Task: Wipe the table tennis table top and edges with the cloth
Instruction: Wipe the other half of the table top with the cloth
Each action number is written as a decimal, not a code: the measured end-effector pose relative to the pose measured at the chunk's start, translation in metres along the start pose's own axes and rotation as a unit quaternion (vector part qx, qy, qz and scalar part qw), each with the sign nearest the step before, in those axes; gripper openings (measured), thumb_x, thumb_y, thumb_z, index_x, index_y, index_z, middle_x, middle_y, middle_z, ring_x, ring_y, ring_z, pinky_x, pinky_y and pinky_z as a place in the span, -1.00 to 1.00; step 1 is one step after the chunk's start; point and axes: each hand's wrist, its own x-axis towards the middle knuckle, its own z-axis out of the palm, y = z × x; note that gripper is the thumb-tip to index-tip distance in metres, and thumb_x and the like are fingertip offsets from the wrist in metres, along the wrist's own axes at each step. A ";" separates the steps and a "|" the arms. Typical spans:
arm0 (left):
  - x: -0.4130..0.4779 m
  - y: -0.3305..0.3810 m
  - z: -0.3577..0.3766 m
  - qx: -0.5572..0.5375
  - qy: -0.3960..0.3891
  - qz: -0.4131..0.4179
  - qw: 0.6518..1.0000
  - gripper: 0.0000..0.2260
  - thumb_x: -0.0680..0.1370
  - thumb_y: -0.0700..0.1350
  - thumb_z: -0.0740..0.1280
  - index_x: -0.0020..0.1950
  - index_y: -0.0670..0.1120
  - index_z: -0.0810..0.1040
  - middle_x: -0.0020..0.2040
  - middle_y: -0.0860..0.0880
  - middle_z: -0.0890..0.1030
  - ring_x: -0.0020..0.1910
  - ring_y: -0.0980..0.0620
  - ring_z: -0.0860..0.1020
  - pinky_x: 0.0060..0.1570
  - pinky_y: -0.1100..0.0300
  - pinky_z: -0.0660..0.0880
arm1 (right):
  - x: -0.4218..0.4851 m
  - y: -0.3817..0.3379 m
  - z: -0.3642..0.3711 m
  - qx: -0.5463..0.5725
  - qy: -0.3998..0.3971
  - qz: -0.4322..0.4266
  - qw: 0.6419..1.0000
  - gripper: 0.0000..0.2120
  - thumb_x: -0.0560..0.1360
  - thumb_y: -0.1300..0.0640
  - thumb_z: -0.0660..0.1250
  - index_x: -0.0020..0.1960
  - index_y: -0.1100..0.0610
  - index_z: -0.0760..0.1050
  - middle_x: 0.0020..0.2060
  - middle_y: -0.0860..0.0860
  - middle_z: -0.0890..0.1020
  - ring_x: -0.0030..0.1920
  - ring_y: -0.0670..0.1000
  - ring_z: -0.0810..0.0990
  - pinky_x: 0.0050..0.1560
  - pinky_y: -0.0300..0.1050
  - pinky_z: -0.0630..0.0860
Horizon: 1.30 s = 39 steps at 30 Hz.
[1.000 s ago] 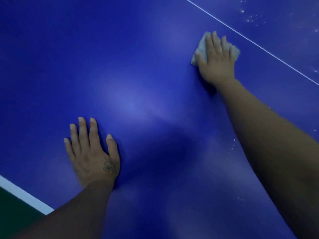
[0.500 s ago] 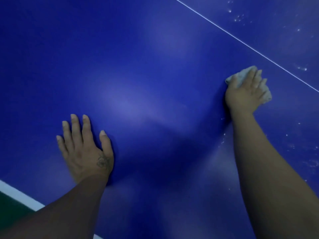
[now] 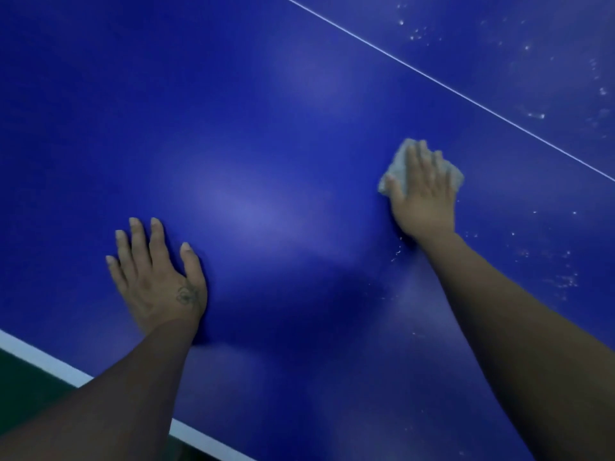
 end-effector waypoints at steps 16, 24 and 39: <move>-0.056 0.012 -0.008 0.015 -0.050 -0.001 0.999 -0.39 0.70 0.16 0.12 0.72 -0.05 0.27 0.76 -0.11 0.14 0.76 -0.12 0.03 0.72 -0.13 -0.07 | -0.094 -0.144 0.050 0.015 0.016 -0.185 0.983 -0.32 0.73 -0.24 0.09 0.74 0.05 0.10 0.73 -0.02 0.13 0.73 0.12 0.02 0.69 0.30 -0.06; -0.056 0.007 -0.007 0.017 -0.047 0.001 0.999 -0.41 0.72 0.14 0.12 0.73 -0.04 0.25 0.77 -0.09 0.10 0.76 -0.08 -0.01 0.72 -0.15 -0.06 | -0.054 -0.005 0.018 -0.009 0.050 -0.068 0.996 -0.33 0.71 -0.21 0.13 0.73 0.07 0.14 0.71 0.03 0.19 0.71 0.19 0.11 0.67 0.31 0.06; -0.059 0.005 -0.005 -0.005 -0.022 0.017 1.000 -0.43 0.71 0.11 0.18 0.71 -0.06 0.29 0.76 -0.09 0.14 0.76 -0.10 0.04 0.72 -0.15 -0.06 | -0.097 -0.170 0.055 0.024 0.048 -0.186 0.981 -0.34 0.73 -0.20 0.07 0.74 0.08 0.10 0.73 0.01 0.13 0.73 0.15 0.03 0.67 0.34 -0.01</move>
